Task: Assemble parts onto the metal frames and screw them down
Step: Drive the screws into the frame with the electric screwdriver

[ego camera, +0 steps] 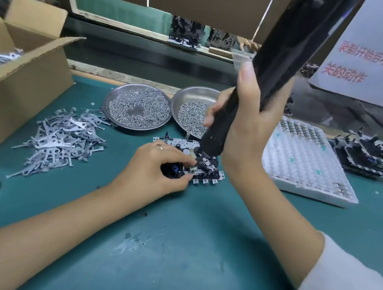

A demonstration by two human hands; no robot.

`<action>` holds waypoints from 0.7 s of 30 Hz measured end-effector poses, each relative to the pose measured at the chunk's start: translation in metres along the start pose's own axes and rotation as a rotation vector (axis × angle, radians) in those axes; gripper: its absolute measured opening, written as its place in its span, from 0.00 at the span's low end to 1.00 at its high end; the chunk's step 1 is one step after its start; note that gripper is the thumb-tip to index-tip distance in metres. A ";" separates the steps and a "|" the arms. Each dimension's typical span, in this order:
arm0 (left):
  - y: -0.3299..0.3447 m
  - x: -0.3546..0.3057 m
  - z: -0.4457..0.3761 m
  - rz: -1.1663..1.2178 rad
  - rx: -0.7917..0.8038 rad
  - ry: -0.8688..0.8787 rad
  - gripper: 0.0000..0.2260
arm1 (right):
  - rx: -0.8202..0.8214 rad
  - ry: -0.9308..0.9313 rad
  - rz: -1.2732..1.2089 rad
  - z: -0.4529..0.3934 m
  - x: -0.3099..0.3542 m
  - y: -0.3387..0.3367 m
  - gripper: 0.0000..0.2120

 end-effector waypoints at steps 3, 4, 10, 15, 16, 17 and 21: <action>0.000 0.002 0.000 -0.011 -0.005 -0.005 0.10 | 0.011 0.032 -0.033 0.009 -0.007 0.003 0.09; 0.001 0.003 -0.001 -0.016 -0.006 -0.005 0.10 | 0.014 0.040 -0.033 0.010 -0.009 0.004 0.09; 0.002 0.001 -0.001 -0.031 -0.002 0.009 0.09 | 0.041 0.029 -0.040 0.015 -0.014 0.007 0.10; 0.001 0.002 -0.001 -0.026 -0.003 -0.009 0.09 | 0.040 0.021 -0.044 0.014 -0.012 0.007 0.11; 0.001 0.002 -0.001 -0.024 -0.004 -0.010 0.09 | 0.036 0.020 -0.040 0.014 -0.012 0.007 0.10; 0.001 0.002 -0.001 -0.022 -0.004 -0.012 0.09 | 0.033 0.019 -0.036 0.013 -0.013 0.006 0.10; 0.002 0.003 -0.001 -0.023 0.006 -0.021 0.09 | 0.042 0.022 -0.038 0.014 -0.013 0.007 0.09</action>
Point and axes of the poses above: each hand's wrist, its own z-axis away from the middle knuckle, its own y-axis out of the palm, x = y × z, the point moved 8 cm from there along -z, towards the middle knuckle, and after that the axes turned 1 degree about -y, right-handed, at the moved point
